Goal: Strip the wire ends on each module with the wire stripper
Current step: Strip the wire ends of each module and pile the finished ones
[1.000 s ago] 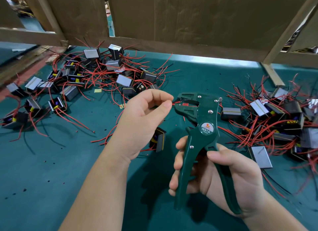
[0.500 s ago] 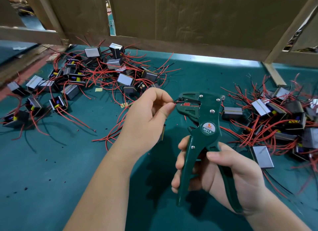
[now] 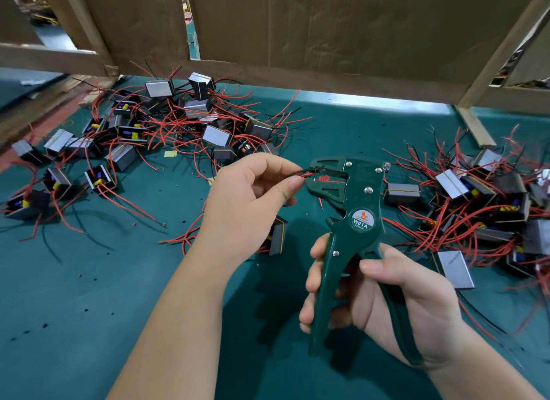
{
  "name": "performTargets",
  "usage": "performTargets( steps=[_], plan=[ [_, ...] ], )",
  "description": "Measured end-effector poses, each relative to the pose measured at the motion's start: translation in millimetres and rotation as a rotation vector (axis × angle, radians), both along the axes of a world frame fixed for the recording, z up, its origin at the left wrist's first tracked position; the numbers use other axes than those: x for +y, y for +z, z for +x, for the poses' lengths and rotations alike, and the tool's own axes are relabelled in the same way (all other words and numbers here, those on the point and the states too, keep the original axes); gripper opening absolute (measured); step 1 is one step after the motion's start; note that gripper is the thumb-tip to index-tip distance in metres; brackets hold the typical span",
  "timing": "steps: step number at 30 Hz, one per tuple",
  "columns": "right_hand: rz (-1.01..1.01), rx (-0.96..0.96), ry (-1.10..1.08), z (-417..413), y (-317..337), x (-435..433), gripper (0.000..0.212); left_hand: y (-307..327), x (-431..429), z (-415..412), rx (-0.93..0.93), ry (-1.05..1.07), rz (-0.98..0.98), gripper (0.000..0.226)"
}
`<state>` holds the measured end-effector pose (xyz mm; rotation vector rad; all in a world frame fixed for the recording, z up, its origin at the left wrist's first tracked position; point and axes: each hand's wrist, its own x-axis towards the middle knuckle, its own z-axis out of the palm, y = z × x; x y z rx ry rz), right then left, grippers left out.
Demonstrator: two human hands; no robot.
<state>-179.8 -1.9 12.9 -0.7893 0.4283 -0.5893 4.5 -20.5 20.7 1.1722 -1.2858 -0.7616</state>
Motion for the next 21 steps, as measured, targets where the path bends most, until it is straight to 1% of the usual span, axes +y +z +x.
performTargets(
  steps=[6,11,16,21],
  plan=[
    [-0.052,0.08,-0.035,-1.3,-1.8,-1.9,0.049,0.1,1.7,-1.6,-0.059,-0.012,-0.045,0.011],
    [-0.072,0.173,-0.075,-2.2,-6.1,-2.7,0.033,-1.4,0.6,2.9,-0.135,0.049,-0.082,0.023],
    [-0.07,0.218,-0.087,-3.3,-7.6,-2.6,0.035,-1.4,2.4,2.4,-0.297,0.118,-0.13,0.027],
    [-0.054,0.249,-0.114,-3.9,-6.6,-2.2,0.038,-0.9,2.1,4.0,-0.328,0.142,-0.148,0.029]
  ],
)
